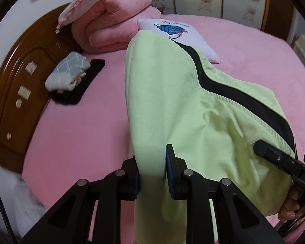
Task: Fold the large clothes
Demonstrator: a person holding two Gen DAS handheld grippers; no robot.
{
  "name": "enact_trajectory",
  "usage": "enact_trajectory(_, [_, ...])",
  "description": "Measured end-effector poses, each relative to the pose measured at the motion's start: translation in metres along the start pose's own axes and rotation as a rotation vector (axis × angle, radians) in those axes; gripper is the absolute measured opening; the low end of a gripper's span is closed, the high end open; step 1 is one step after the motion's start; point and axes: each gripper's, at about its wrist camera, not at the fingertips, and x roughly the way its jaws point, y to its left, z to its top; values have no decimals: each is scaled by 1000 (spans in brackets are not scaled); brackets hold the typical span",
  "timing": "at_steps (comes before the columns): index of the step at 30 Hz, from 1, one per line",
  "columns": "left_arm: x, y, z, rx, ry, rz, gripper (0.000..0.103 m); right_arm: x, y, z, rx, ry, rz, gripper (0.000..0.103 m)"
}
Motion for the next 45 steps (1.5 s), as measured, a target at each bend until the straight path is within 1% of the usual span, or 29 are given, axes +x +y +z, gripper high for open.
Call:
enact_trajectory(3, [57,11,12,18,4,-18,19,30,-31,2,46,-21,-11,10])
enact_trajectory(5, [95,14,14,37,13,-37,20,51,-61,0,95,-34,-27,10])
enact_trajectory(8, [160,16,10,48,80,-58,20,85,-94,-2,91,7,-112,10])
enact_trajectory(9, [181,17,7,46,97,-37,25,93,-102,-4,89,25,-138,10])
enact_trajectory(10, [195,18,2,56,83,8,31,104,-110,-7,84,50,-172,10])
enact_trajectory(11, [202,19,-2,78,34,39,33,110,-117,-9,77,56,-187,10])
enact_trajectory(13, [209,22,-8,113,-24,37,37,113,-126,-12,62,38,-171,10])
enact_trajectory(14, [209,24,-10,102,-23,19,37,113,-131,-12,63,38,-178,11])
enact_trajectory(15, [210,29,-10,78,-20,-3,39,112,-138,-11,74,52,-202,11])
enact_trajectory(17, [215,39,-9,50,-14,-61,42,112,-149,-11,92,87,-239,19])
enact_trajectory(19, [216,38,-10,56,-21,-68,44,108,-157,-11,129,146,-228,19])
enact_trajectory(21, [217,37,-11,64,-26,-58,44,103,-155,-11,136,190,-219,24])
enact_trajectory(22, [218,38,-10,64,-29,-57,44,100,-153,-13,121,222,-230,26])
enact_trajectory(24, [220,38,-11,66,-38,-56,44,94,-140,-16,55,294,-250,29])
enact_trajectory(25, [222,39,-11,66,-45,-59,45,91,-133,-19,21,332,-251,34])
enact_trajectory(26, [223,40,-11,66,-50,-62,45,90,-129,-20,3,351,-249,39])
enact_trajectory(27, [224,42,-12,65,-51,-69,45,86,-125,-25,-14,371,-245,40])
enact_trajectory(29, [225,44,-11,53,-46,-82,45,78,-119,-36,-26,388,-270,42])
enact_trajectory(31, [224,42,-10,59,-41,-76,45,72,-116,-48,-30,387,-282,42])
enact_trajectory(32, [224,41,-9,64,-37,-72,45,73,-114,-52,-40,395,-285,36])
enact_trajectory(34, [222,40,-6,77,-18,-69,45,73,-108,-61,-83,400,-328,25])
enact_trajectory(35, [222,41,-4,80,-5,-71,45,72,-108,-60,-41,391,-316,20])
enact_trajectory(36, [223,42,-2,86,9,-75,45,68,-111,-58,65,374,-252,19])
enact_trajectory(38, [224,45,2,99,29,-79,45,59,-120,-56,281,301,-77,17])
enact_trajectory(39, [223,45,3,107,33,-75,45,58,-123,-57,341,279,-28,17])
enact_trajectory(40, [223,44,2,114,35,-71,45,59,-126,-60,383,271,-7,17])
enact_trajectory(41, [223,43,1,114,31,-68,45,61,-127,-63,389,279,-23,17])
enact_trajectory(43, [221,40,-5,123,7,-57,46,62,-134,-72,340,311,-193,18])
enact_trajectory(45, [216,36,-10,117,-20,-45,47,53,-141,-76,278,298,-355,24])
